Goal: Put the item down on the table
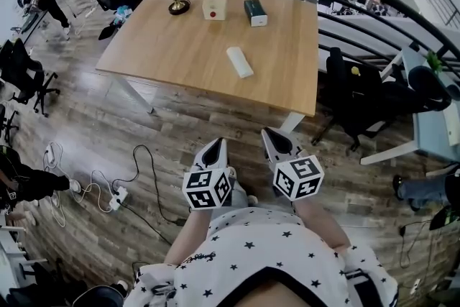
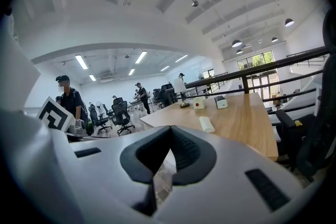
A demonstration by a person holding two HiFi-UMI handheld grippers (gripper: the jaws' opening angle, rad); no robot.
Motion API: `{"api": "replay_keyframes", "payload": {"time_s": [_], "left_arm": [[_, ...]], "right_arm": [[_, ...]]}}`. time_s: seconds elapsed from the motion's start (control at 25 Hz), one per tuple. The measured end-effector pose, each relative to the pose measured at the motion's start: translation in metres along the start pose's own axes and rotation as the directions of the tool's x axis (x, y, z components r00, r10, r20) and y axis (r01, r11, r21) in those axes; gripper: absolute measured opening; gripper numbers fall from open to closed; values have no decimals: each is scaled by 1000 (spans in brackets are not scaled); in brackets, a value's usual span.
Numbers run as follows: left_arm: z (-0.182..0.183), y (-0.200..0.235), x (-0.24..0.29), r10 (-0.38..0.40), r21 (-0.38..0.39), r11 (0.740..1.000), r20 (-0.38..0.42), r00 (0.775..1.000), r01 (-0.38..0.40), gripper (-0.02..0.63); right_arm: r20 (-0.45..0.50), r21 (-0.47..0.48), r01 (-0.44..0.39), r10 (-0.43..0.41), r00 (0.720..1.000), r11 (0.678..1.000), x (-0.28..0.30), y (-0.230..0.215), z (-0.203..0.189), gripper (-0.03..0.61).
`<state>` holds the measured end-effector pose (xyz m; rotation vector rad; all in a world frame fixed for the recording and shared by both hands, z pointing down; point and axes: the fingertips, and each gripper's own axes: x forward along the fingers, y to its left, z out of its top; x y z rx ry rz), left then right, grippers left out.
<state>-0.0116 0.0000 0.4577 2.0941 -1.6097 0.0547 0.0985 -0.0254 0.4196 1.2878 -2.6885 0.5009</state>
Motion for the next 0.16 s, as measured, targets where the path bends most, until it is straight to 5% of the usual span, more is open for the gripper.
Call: {"api": "replay_keyframes", "payload": {"time_s": [0.16], "left_arm": [[3,1,-1,2,-1,1000,3,1000,-2,12]], "right_arm": [[-3,0,-3,3,1000,1000,2,1,1,-6]]}}
